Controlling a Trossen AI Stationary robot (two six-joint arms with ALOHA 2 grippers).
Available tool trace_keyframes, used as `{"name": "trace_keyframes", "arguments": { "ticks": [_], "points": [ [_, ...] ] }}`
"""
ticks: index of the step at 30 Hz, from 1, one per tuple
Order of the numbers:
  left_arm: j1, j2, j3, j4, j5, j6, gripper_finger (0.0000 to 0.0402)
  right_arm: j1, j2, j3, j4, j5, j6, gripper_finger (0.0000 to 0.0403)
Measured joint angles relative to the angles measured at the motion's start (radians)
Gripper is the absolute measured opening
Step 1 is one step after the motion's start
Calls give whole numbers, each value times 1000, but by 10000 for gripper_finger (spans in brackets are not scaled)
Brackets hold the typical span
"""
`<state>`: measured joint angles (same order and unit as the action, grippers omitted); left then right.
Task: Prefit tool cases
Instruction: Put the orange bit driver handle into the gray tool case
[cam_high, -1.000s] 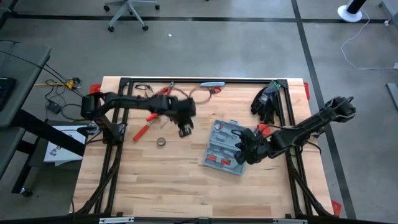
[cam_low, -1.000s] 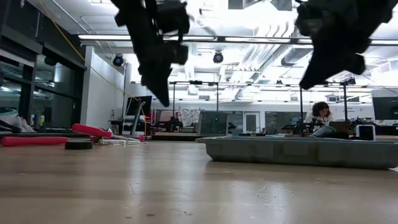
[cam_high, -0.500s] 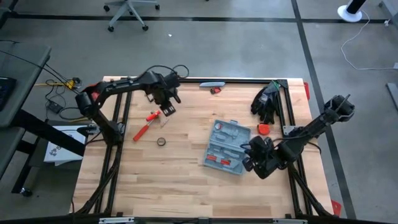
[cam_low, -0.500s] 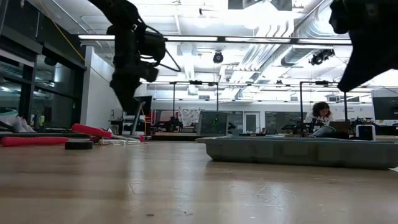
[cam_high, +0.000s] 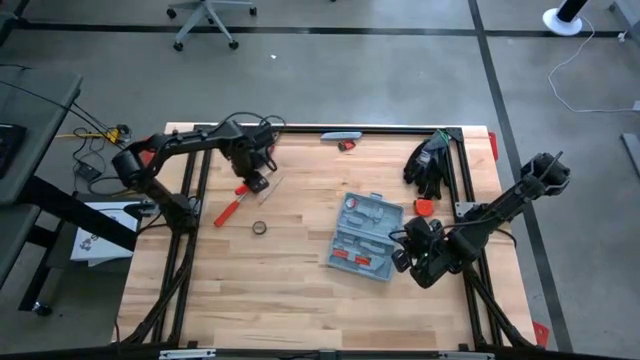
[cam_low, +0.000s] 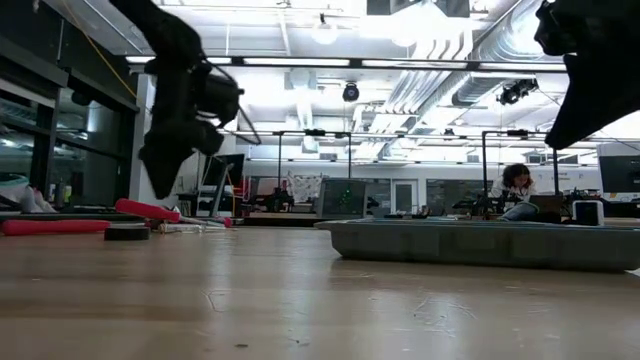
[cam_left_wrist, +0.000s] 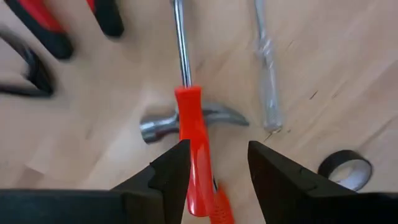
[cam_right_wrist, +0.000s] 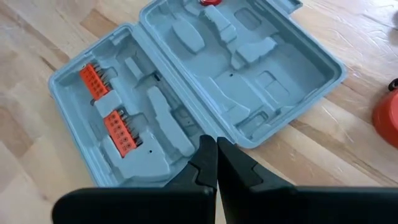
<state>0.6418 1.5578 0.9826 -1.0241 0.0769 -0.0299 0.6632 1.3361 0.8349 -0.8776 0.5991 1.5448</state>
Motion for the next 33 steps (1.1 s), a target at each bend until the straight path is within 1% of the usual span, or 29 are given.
{"name": "trace_keyframes", "arguments": {
  "ticks": [4,9,14,18,21,24,29,33],
  "points": [
    [-10,-57,-91,74,-21,-50,155,0,0,0,-4,0,0,1],
    [-28,-124,-184,129,-102,-109,155,-2,0,0,-25,0,0,1],
    [-48,-145,-257,161,-108,-152,150,-2,0,0,-27,24,0,1],
    [-75,-145,-299,189,-113,-194,138,-2,0,0,-31,41,0,1],
    [-105,-145,-301,193,-126,-217,111,-2,0,0,-32,41,0,1],
    [-134,-145,-301,197,-123,-230,64,-2,0,0,-32,41,-5,1],
    [-180,-164,-301,197,-127,-259,63,-2,0,0,-40,41,-8,1],
    [-215,-216,-274,192,-120,-292,63,-2,0,0,-49,41,-8,1]
  ]
}}
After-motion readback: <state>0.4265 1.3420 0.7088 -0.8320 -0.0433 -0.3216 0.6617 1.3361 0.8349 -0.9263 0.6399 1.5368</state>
